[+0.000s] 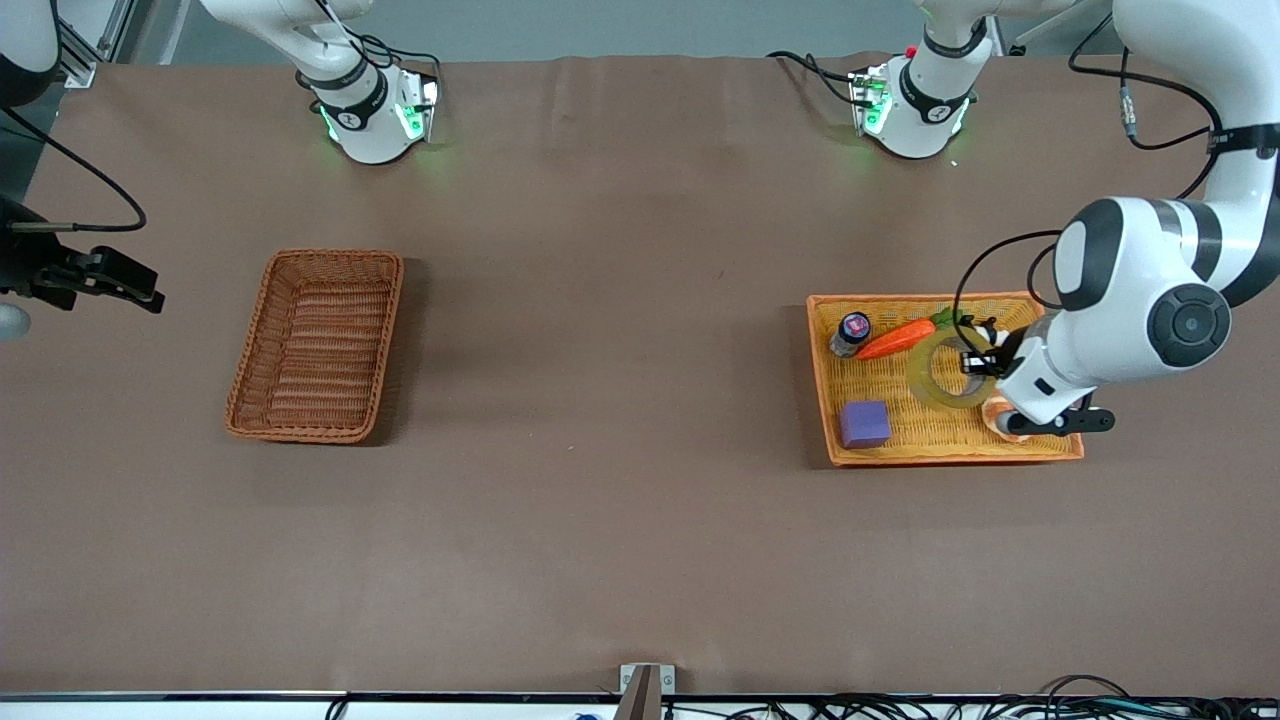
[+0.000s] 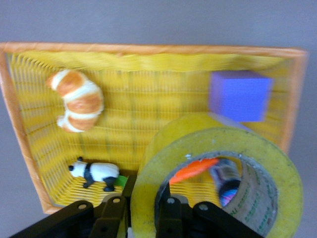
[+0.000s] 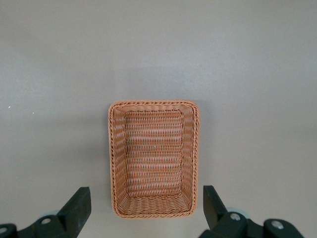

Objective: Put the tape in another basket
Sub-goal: 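Lift the tape roll with the left gripper and carry it toward the basket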

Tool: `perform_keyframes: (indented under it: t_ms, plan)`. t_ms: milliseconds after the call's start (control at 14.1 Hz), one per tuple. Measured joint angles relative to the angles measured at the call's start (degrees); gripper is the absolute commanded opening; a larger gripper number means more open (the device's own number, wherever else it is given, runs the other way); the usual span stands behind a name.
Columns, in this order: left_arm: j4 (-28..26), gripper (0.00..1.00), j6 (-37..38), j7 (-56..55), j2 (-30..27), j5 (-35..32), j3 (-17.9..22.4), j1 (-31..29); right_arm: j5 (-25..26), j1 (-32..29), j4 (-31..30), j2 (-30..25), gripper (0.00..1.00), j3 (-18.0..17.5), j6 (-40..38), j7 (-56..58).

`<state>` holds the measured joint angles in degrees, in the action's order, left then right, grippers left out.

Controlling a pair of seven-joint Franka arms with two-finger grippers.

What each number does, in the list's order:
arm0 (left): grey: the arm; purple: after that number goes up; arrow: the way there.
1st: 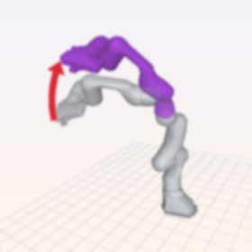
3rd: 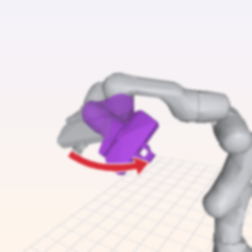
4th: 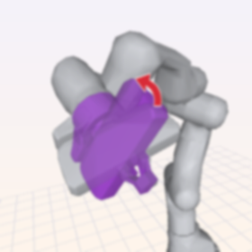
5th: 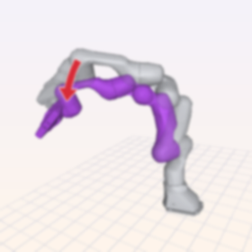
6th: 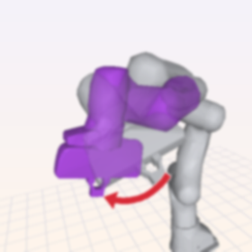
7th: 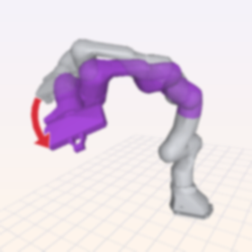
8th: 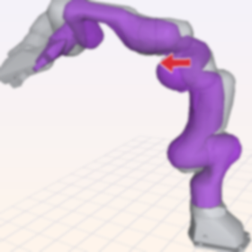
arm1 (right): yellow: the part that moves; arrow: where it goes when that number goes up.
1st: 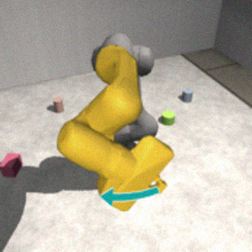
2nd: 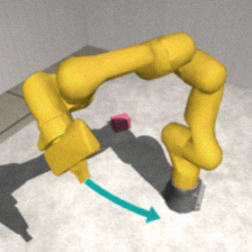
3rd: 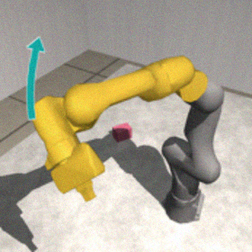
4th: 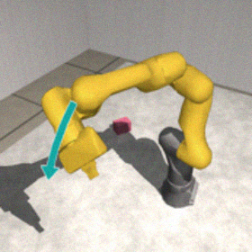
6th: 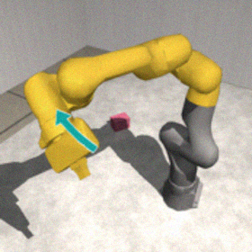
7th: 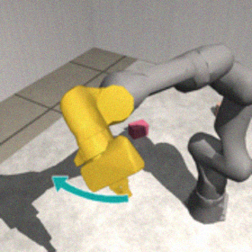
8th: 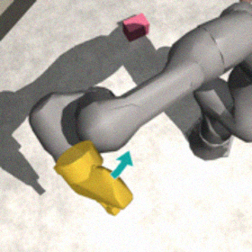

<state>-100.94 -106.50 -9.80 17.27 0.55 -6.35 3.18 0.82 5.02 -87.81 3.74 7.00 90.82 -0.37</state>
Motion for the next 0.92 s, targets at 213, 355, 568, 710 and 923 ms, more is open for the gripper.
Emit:
perform_keyframes:
  t_ms: [213,355,568,710,923]
  plan:
    - [4.13,0.07,0.14,-10.68,2.71,-0.03,-9.75,0.86,0.00,0.00,-0.02,0.00,1.00,0.02,0.00,0.00]
    - [8.98,0.07,-0.13,-18.49,8.15,-1.07,-15.31,3.32,0.00,0.00,-0.06,0.00,1.00,0.03,-0.01,0.00]
    - [17.04,0.08,-1.96,-29.20,17.90,-4.71,-16.83,12.57,0.00,-0.01,-0.14,0.00,1.00,0.10,-0.01,0.00]
    - [21.23,0.12,-7.24,-35.54,24.10,-5.61,-16.68,19.13,0.00,-0.01,-0.18,0.00,1.00,0.12,-0.02,0.00]
    - [24.29,0.17,-17.74,-38.15,30.53,-5.77,-15.53,25.94,0.00,-0.01,-0.21,0.00,1.00,0.12,-0.02,0.00]
